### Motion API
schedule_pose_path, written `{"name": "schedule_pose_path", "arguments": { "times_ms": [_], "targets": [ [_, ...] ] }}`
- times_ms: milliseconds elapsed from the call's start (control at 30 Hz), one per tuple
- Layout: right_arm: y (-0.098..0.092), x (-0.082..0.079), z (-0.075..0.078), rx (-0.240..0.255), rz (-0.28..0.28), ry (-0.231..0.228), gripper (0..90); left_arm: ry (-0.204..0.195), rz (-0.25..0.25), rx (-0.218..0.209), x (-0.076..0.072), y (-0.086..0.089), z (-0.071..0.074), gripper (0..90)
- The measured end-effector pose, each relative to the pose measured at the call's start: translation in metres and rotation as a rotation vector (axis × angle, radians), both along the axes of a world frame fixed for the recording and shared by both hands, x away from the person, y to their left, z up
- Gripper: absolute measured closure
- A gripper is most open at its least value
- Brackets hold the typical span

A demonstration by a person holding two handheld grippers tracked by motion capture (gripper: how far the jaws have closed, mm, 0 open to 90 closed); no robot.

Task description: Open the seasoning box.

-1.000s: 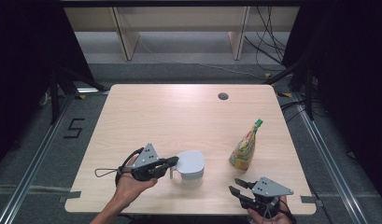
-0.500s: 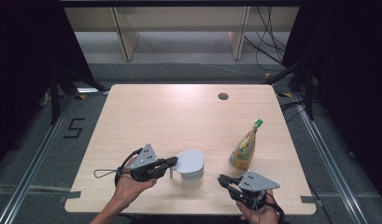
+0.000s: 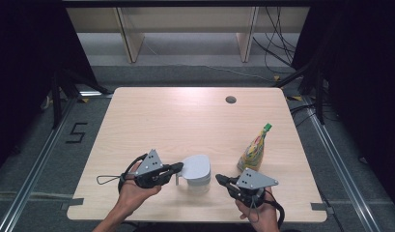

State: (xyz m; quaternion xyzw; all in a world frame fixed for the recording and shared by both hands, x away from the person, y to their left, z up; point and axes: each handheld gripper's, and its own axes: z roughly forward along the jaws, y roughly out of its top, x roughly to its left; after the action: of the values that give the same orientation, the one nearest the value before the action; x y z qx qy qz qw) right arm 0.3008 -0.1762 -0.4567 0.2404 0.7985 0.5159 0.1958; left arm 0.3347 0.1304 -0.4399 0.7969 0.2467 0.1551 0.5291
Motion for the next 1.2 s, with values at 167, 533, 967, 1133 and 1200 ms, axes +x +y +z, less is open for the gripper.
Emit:
{"name": "schedule_pose_path", "arguments": {
  "times_ms": [167,533,967,1133,1200],
  "targets": [
    [0.004,0.005,0.002,-0.018,0.019,0.012,90.0,0.000,0.002,-0.002,0.000,0.000,0.000,89.2],
    [0.013,0.010,0.004,-0.019,0.010,-0.007,90.0,0.008,0.007,-0.009,0.000,0.001,-0.001,89.2],
    [0.020,0.014,0.010,-0.023,0.032,-0.023,90.0,0.003,-0.003,-0.007,0.000,0.004,-0.003,89.2],
    [0.023,0.016,0.014,-0.009,0.043,-0.025,90.0,0.005,0.007,-0.029,-0.001,0.004,-0.004,86.8],
    [0.025,0.016,0.014,-0.010,0.040,-0.024,90.0,0.015,0.019,-0.052,-0.001,0.006,-0.005,81.5]
  ]
}}
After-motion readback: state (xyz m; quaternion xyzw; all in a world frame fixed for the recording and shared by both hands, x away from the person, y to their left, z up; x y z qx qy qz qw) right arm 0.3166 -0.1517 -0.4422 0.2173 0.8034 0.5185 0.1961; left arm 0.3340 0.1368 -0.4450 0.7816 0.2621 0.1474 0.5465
